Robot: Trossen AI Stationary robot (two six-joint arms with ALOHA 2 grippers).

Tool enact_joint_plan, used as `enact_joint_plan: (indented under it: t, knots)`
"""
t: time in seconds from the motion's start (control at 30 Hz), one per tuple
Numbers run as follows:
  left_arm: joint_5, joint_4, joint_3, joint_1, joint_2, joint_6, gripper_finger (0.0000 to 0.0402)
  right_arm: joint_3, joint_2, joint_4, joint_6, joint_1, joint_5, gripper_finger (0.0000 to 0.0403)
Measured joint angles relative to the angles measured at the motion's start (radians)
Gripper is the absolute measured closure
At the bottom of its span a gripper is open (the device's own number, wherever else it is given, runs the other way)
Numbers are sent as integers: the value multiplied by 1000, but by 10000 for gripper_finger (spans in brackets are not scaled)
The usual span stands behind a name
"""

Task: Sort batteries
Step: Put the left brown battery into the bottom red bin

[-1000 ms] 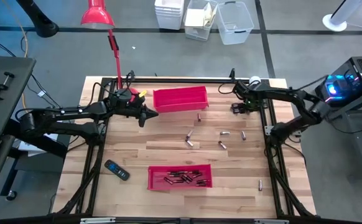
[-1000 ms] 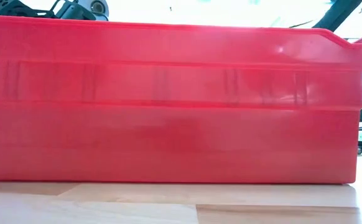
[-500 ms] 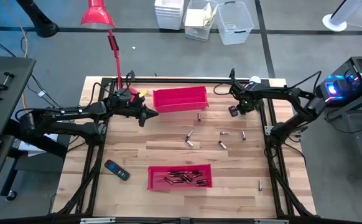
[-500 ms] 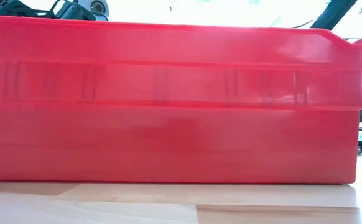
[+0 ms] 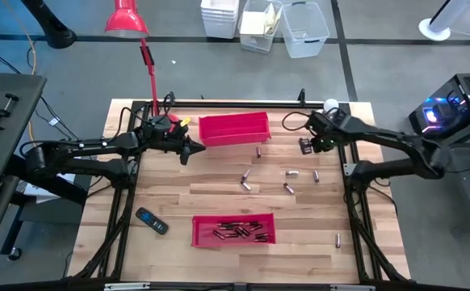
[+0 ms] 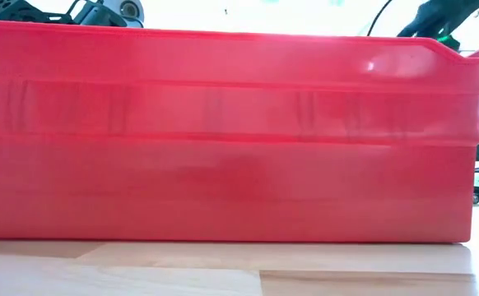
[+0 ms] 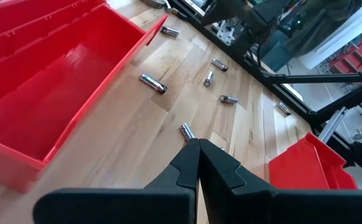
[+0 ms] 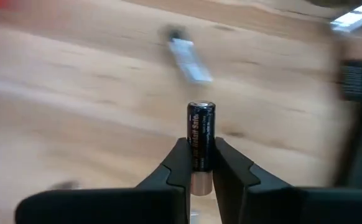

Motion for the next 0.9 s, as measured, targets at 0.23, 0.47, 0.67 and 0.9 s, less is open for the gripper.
enact_joint_plan:
  t: [0.23, 0.47, 0.67, 0.9]
  knots:
    - [0, 0, 0, 0, 0, 58, 402, 1, -177, 356, 154, 254, -140, 370]
    - [0, 0, 0, 0, 0, 96, 401, 3, -92, 914, 137, 569, -135, 370]
    - [-33, -1, 0, -1, 0, 105, 401, 47, 109, 1034, 147, 724, -151, 370]
    - [-50, -2, 0, 0, 0, 104, 401, 248, 342, 919, -27, 775, -317, 370]
